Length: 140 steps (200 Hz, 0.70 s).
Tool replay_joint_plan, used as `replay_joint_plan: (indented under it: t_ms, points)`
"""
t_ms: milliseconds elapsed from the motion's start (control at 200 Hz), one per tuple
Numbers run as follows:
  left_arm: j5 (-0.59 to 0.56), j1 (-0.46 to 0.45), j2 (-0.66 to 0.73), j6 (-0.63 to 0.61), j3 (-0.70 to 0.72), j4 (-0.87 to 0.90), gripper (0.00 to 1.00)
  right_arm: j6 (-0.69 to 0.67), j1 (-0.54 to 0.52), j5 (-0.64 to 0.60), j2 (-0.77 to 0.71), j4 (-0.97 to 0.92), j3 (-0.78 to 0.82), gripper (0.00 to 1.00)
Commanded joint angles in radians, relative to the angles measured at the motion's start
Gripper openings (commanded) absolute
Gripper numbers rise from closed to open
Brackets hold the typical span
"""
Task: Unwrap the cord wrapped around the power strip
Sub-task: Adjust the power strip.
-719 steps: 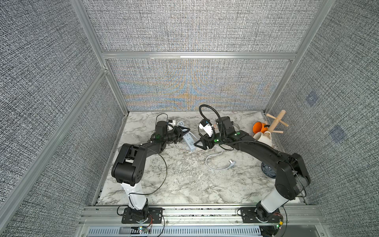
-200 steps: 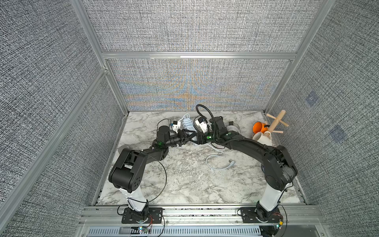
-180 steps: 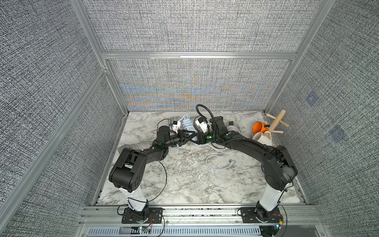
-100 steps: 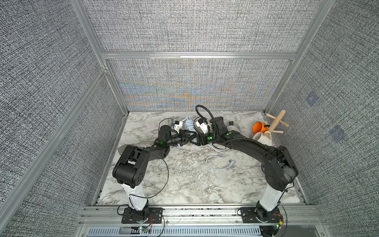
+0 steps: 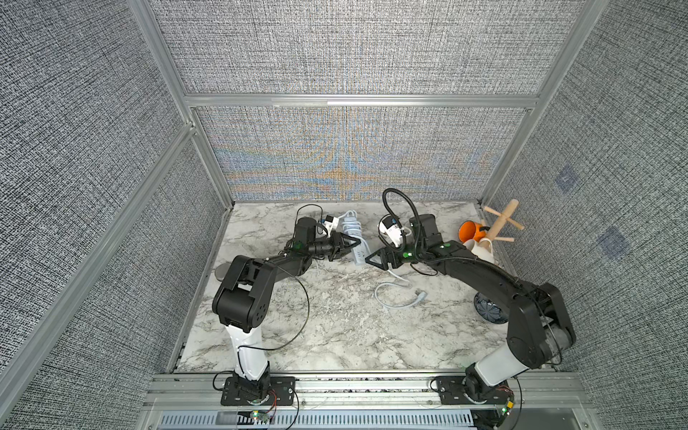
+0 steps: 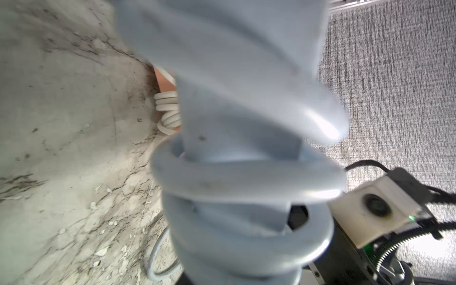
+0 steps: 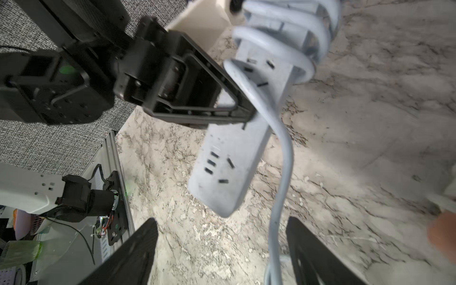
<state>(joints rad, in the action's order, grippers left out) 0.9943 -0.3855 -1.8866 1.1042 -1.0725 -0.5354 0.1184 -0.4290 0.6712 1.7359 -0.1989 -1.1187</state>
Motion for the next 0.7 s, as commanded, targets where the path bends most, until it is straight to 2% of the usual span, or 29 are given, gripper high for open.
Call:
replay_joint_plan:
  t_ms: [0, 135, 280, 380, 606, 696]
  points:
    - [0.127, -0.001, 0.011, -0.172, -0.050, 0.144, 0.00, -0.038, 0.019, -0.020, -0.007, 0.030, 0.030, 0.77]
    - [0.183, -0.002, 0.011, -0.350, -0.118, 0.365, 0.00, -0.065, 0.024, -0.048, -0.003, 0.043, 0.064, 0.73]
    - [0.205, -0.002, 0.015, -0.405, -0.136, 0.403, 0.00, -0.054, 0.018, -0.006, 0.017, 0.079, 0.097, 0.64]
    - [0.200, -0.002, 0.010, -0.467, -0.162, 0.487, 0.00, -0.041, 0.013, 0.027, 0.032, 0.109, 0.109, 0.52]
    - [0.155, -0.004, -0.002, -0.620, -0.208, 0.701, 0.00, -0.004, 0.010, 0.042, 0.034, 0.148, 0.108, 0.14]
    - [0.131, -0.006, -0.008, -0.701, -0.232, 0.804, 0.00, 0.011, 0.018, 0.027, 0.013, 0.154, 0.105, 0.09]
